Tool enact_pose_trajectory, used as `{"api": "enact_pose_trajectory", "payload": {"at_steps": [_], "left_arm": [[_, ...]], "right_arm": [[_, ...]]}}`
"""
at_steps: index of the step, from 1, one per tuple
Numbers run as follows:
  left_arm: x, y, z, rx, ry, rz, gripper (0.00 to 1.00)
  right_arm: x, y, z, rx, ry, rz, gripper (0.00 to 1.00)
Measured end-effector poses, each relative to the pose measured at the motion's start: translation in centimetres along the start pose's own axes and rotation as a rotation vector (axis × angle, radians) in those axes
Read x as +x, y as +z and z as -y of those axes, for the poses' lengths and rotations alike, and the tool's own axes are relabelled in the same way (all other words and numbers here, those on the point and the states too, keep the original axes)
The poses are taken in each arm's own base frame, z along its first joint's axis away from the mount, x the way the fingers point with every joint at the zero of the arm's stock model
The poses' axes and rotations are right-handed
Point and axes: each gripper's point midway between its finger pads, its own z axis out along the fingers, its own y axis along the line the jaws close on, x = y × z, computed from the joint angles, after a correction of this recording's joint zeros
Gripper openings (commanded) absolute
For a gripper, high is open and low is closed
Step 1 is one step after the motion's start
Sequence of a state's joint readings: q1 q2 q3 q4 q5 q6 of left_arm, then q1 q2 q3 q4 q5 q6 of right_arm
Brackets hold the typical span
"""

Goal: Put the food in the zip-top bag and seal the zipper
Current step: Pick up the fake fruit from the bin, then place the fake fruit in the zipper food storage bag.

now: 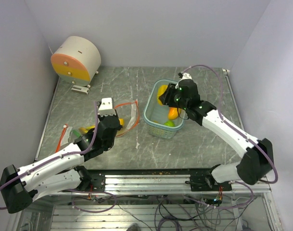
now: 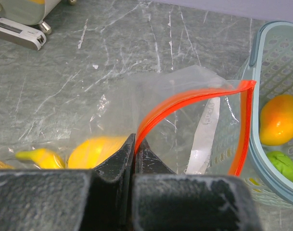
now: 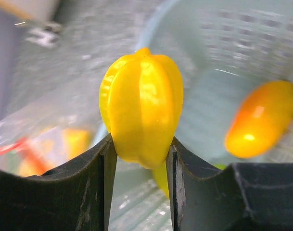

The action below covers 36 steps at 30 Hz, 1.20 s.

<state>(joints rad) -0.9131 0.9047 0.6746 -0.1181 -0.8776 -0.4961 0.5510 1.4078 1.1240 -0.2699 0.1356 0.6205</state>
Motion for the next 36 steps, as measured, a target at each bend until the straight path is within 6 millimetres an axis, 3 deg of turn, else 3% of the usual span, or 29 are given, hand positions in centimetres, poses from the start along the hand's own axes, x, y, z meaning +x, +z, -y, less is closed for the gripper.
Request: {"api": "enact_pose_trajectory", "payload": {"at_steps": [3, 7, 10, 18, 20, 22, 26, 27, 31, 36], "left_arm": [[0.0, 0.0, 0.0, 0.0, 0.001, -0.001, 0.07], [0.1, 0.1, 0.0, -0.001, 0.002, -0.002, 0.07], [0.2, 0.1, 0.1, -0.002, 0.007, -0.005, 0.07], [-0.4, 0.2, 0.5, 0.003, 0.002, -0.002, 0.07], [-0.6, 0.2, 0.6, 0.004, -0.002, 0.0, 0.07], [-0.8, 0.1, 0.6, 0.005, -0.005, 0.004, 0.07], [-1.0, 0.1, 0.6, 0.006, -0.008, 0.007, 0.07], [-1.0, 0.1, 0.6, 0.006, -0.009, 0.007, 0.07], [-0.9, 0.1, 0.6, 0.006, -0.008, 0.006, 0.07], [-0.8, 0.1, 0.6, 0.005, -0.006, 0.004, 0.07]], "right_arm": [[-0.4, -2.9, -5.7, -0.23, -0.072, 0.045, 0.23], [3.1, -7.6, -14.6, -0.541, -0.176, 0.032, 0.23], [4.9, -9.2, -17.9, -0.673, -0.194, 0.008, 0.23], [7.7, -5.6, -18.4, -0.638, -0.154, -0.057, 0.23], [8.8, -4.9, -18.3, -0.62, -0.154, -0.08, 0.28], [9.8, -4.2, -18.2, -0.595, -0.162, -0.101, 0.45], [11.1, -3.4, -18.3, -0.549, -0.195, -0.128, 0.93], [11.2, -3.5, -18.3, -0.543, -0.211, -0.127, 0.99], [10.7, -3.9, -18.0, -0.515, -0.244, -0.105, 1.0], [8.8, -5.4, -16.4, -0.451, -0.264, -0.056, 1.0]]}}
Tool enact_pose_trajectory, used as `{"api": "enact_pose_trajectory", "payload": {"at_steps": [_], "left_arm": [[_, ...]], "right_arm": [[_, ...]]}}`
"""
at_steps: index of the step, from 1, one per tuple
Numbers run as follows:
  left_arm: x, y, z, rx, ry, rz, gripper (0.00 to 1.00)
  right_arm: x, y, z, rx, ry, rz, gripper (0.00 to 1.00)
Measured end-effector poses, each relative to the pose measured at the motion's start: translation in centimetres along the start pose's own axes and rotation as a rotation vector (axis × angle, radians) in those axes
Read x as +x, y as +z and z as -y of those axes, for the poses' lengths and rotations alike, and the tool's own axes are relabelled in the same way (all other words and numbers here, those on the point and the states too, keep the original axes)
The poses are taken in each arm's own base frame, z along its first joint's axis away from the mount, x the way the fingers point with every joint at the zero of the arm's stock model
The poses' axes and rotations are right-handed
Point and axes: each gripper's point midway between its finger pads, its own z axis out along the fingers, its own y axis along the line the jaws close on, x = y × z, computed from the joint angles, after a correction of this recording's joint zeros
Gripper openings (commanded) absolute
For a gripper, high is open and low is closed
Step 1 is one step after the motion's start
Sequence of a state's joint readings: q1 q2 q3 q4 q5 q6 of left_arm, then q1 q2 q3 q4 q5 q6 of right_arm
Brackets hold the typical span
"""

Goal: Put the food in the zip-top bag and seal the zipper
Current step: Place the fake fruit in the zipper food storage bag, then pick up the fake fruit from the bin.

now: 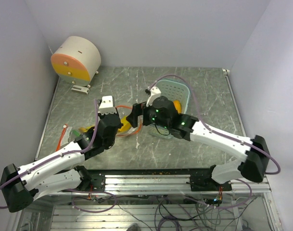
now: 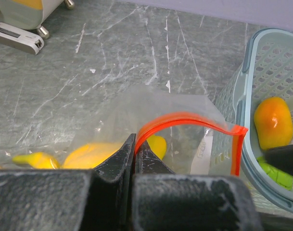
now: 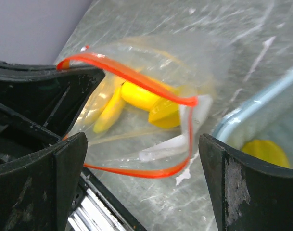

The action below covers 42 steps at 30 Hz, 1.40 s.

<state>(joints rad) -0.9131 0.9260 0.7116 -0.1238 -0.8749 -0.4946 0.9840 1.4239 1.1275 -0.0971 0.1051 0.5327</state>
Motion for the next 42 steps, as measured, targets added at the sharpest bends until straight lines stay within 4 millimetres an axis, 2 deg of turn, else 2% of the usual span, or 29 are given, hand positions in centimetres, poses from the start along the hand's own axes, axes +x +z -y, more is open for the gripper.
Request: {"api": "enact_pose_trajectory", "payload": {"at_steps": [4, 6, 9, 12, 14, 17, 19, 27, 34, 36, 39, 42], "left_arm": [[0.0, 0.0, 0.0, 0.001, -0.001, 0.0, 0.07], [0.0, 0.0, 0.0, 0.001, -0.002, 0.001, 0.07], [-0.2, -0.1, 0.0, 0.003, -0.005, 0.004, 0.07], [-0.4, -0.2, 0.0, 0.005, -0.011, 0.008, 0.07], [-0.5, -0.3, -0.1, 0.006, -0.015, 0.011, 0.07], [-0.7, -0.4, -0.1, 0.009, -0.022, 0.016, 0.07], [-0.9, -0.5, -0.2, 0.011, -0.027, 0.021, 0.07], [-1.1, -0.7, -0.4, 0.012, -0.033, 0.026, 0.07], [-1.2, -0.7, -0.5, 0.011, -0.035, 0.03, 0.07], [-1.2, -0.7, -0.5, 0.011, -0.035, 0.032, 0.07], [-1.3, -0.7, -0.6, 0.006, -0.034, 0.033, 0.07], [-1.3, -0.8, -0.7, 0.002, -0.033, 0.034, 0.07]], "right_arm": [[-2.8, -3.6, 1.8, 0.111, 0.002, 0.076, 0.99], [-4.1, -4.7, 3.2, 0.176, 0.011, 0.102, 0.98], [-5.6, -5.1, 7.3, 0.311, 0.043, 0.1, 0.96], [-4.6, -4.5, 11.9, 0.437, 0.069, 0.022, 0.95], [-3.0, -3.8, 14.8, 0.515, 0.075, -0.064, 0.95], [0.4, -2.9, 17.2, 0.567, 0.058, -0.208, 0.95], [2.8, -2.4, 17.7, 0.562, 0.036, -0.308, 0.94], [8.6, -0.9, 17.5, 0.412, 0.014, -0.459, 0.93], [11.6, 1.4, 17.8, 0.308, 0.03, -0.494, 0.84], [12.3, 1.8, 18.0, 0.285, 0.039, -0.501, 0.74], [13.4, 2.5, 18.2, 0.262, 0.046, -0.515, 0.48], [13.6, 3.3, 18.3, 0.245, 0.05, -0.507, 0.37]]}}
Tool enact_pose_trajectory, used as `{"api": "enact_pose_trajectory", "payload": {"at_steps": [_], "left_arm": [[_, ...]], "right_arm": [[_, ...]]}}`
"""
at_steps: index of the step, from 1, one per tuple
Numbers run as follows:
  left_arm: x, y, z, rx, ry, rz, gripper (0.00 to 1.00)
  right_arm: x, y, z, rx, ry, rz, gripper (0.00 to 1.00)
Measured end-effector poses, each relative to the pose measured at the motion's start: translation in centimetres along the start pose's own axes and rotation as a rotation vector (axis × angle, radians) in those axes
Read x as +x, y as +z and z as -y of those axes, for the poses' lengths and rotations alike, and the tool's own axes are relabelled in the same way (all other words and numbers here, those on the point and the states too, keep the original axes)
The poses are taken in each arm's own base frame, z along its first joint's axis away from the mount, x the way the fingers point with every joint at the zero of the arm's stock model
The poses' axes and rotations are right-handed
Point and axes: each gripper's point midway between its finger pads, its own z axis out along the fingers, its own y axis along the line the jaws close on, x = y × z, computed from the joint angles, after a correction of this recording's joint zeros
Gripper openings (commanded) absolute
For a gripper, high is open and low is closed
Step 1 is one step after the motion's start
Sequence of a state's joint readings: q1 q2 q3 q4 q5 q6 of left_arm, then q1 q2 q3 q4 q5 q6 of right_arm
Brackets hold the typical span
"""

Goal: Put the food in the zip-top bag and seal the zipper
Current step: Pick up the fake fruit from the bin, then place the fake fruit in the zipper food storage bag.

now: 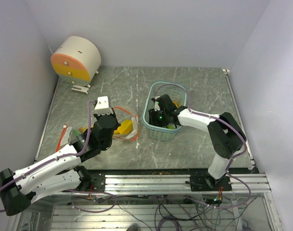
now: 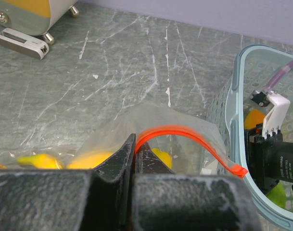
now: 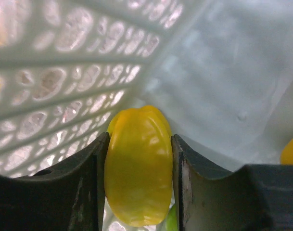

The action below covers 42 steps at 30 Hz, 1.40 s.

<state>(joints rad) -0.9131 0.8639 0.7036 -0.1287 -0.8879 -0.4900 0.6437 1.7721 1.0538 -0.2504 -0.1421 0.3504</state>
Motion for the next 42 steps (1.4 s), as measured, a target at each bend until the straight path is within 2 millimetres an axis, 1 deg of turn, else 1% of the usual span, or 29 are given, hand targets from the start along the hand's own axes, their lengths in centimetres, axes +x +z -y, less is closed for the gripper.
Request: {"api": "enact_pose_trajectory", "payload": {"at_steps": [3, 5, 7, 9, 11, 14, 15, 18, 19, 22, 24, 25, 26, 27, 30, 31, 32, 34, 38, 40, 42], "left_arm": [[0.0, -0.1, -0.2, -0.005, 0.004, -0.001, 0.07], [0.0, -0.1, -0.3, -0.007, 0.007, -0.002, 0.07], [0.1, -0.1, -0.4, -0.009, 0.009, -0.004, 0.07], [0.1, -0.1, -0.4, -0.009, 0.01, -0.004, 0.07], [0.1, -0.2, -0.4, -0.01, 0.013, -0.007, 0.07], [0.2, -0.2, -0.4, -0.01, 0.014, -0.007, 0.07], [0.2, -0.2, -0.4, -0.01, 0.014, -0.007, 0.07], [0.2, -0.1, -0.4, -0.011, 0.015, -0.008, 0.07], [0.3, -0.1, -0.4, -0.011, 0.016, -0.009, 0.07], [0.5, 0.0, -0.4, -0.014, 0.022, -0.014, 0.07], [0.7, 0.1, -0.3, -0.015, 0.028, -0.018, 0.07], [0.8, 0.1, -0.3, -0.016, 0.031, -0.02, 0.07], [0.8, 0.2, -0.3, -0.017, 0.033, -0.022, 0.07], [0.9, 0.2, -0.3, -0.018, 0.035, -0.023, 0.07], [1.1, 0.3, -0.3, -0.019, 0.04, -0.027, 0.07], [1.1, 0.3, -0.3, -0.02, 0.041, -0.028, 0.07], [1.1, 0.3, -0.3, -0.02, 0.041, -0.028, 0.07], [1.2, 0.3, -0.2, -0.02, 0.042, -0.029, 0.07], [1.1, 0.3, -0.2, -0.019, 0.041, -0.029, 0.07], [1.2, 0.3, -0.2, -0.019, 0.042, -0.03, 0.07], [1.2, 0.3, -0.1, -0.016, 0.042, -0.033, 0.07]], "right_arm": [[-1.0, 0.1, -0.3, -0.009, -0.001, 0.033, 0.33], [-1.1, 0.1, -0.1, -0.004, 0.0, 0.037, 0.29], [-1.3, -0.1, 0.0, 0.008, -0.001, 0.042, 0.29], [-1.4, -0.6, 0.3, 0.03, 0.0, 0.044, 0.29], [-1.8, -1.6, 0.5, 0.046, 0.003, 0.062, 0.29], [-3.8, -4.5, 0.3, 0.071, 0.002, 0.146, 0.28], [-4.7, -5.8, 0.2, 0.08, 0.002, 0.187, 0.28], [-8.2, -10.5, -0.4, 0.092, 0.0, 0.346, 0.28], [-8.9, -11.7, -0.7, 0.088, -0.001, 0.384, 0.28], [-10.7, -15.4, -2.3, 0.029, -0.018, 0.487, 0.28], [-11.2, -17.0, -4.2, -0.037, -0.046, 0.531, 0.28], [-11.2, -17.8, -6.0, -0.085, -0.079, 0.553, 0.28], [-11.0, -18.1, -7.5, -0.125, -0.107, 0.561, 0.29], [-10.6, -18.4, -9.6, -0.177, -0.148, 0.567, 0.29], [-8.3, -18.7, -15.5, -0.34, -0.254, 0.557, 0.29], [-7.5, -18.6, -16.9, -0.383, -0.277, 0.546, 0.29], [-6.9, -18.4, -17.8, -0.415, -0.29, 0.535, 0.29], [-6.6, -17.5, -18.5, -0.437, -0.295, 0.518, 0.29], [-6.6, -14.6, -19.0, -0.434, -0.276, 0.49, 0.31], [-6.7, -13.1, -19.1, -0.418, -0.262, 0.485, 0.36], [-6.9, -11.8, -19.1, -0.401, -0.249, 0.487, 0.45]]}}
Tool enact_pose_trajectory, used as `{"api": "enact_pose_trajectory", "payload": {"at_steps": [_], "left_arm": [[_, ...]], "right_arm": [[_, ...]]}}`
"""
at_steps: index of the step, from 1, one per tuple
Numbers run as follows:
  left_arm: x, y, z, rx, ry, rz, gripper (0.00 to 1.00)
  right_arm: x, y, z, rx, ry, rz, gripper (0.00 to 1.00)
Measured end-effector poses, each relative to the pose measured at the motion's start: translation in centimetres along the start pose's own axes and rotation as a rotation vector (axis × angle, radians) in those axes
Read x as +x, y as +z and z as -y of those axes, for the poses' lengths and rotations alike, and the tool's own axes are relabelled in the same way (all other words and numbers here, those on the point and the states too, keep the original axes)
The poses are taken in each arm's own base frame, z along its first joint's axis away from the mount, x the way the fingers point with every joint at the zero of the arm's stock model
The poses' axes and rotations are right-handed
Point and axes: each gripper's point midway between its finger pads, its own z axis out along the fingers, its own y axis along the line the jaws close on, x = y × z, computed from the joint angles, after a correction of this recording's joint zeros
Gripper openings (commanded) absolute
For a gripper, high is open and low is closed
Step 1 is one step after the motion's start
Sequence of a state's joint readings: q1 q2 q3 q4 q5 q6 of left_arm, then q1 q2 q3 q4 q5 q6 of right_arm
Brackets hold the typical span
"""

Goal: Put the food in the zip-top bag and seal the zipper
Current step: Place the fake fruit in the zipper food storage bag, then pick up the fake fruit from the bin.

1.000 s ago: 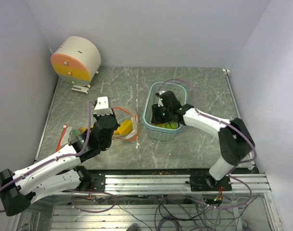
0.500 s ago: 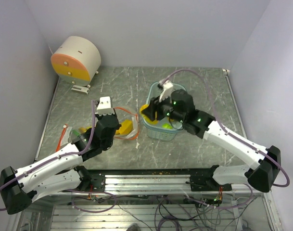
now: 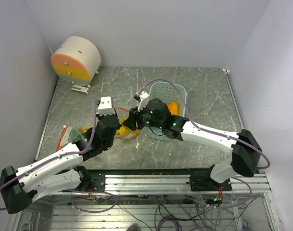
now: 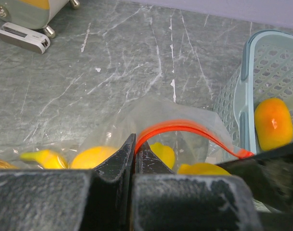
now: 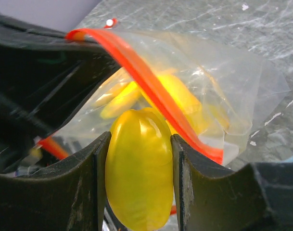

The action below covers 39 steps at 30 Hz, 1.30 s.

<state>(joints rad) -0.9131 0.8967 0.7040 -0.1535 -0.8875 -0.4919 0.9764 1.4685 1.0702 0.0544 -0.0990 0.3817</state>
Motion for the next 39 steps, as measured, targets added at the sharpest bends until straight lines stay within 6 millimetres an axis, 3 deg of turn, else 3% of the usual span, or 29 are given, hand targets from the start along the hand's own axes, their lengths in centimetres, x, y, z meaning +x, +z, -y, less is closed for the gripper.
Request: {"api": "enact_pose_trajectory", "payload": {"at_steps": [3, 4, 12, 18, 20, 22, 25, 28, 31, 33, 39], "left_arm": [[0.0, 0.0, 0.1, 0.004, 0.001, -0.002, 0.07], [0.0, 0.0, 0.2, 0.005, 0.0, -0.003, 0.07], [-0.1, 0.0, 0.3, 0.009, 0.0, -0.003, 0.07], [-0.1, 0.1, 0.4, 0.01, -0.001, -0.002, 0.07], [-0.1, 0.1, 0.4, 0.012, -0.004, -0.002, 0.07], [-0.1, 0.1, 0.4, 0.014, -0.004, -0.003, 0.07], [-0.1, 0.1, 0.5, 0.017, -0.004, -0.004, 0.07], [-0.1, 0.0, 0.5, 0.019, -0.006, -0.002, 0.07], [-0.3, -0.1, 0.5, 0.022, -0.011, 0.001, 0.07], [-0.4, -0.1, 0.5, 0.023, -0.013, 0.002, 0.07], [-0.5, -0.2, 0.4, 0.025, -0.017, 0.005, 0.07]], "right_arm": [[0.8, 1.8, 0.9, 0.046, 0.008, -0.007, 0.89], [1.1, 2.2, 1.1, 0.06, 0.014, -0.009, 0.99], [-0.2, 1.4, 0.4, 0.109, -0.02, 0.029, 1.0], [-3.3, -3.4, 0.5, 0.179, -0.022, 0.092, 0.99], [-4.1, -5.4, 1.5, 0.253, -0.014, 0.116, 0.99], [-4.7, -7.1, 3.2, 0.353, 0.001, 0.121, 0.99], [-5.5, -7.9, 7.2, 0.513, 0.044, 0.104, 0.99], [-5.0, -7.9, 13.3, 0.693, 0.114, 0.049, 0.99], [-2.7, -7.6, 18.6, 0.843, 0.158, -0.046, 0.99], [-1.0, -7.2, 20.7, 0.902, 0.174, -0.109, 0.99], [4.0, -6.4, 25.2, 1.006, 0.208, -0.274, 0.99]]}}
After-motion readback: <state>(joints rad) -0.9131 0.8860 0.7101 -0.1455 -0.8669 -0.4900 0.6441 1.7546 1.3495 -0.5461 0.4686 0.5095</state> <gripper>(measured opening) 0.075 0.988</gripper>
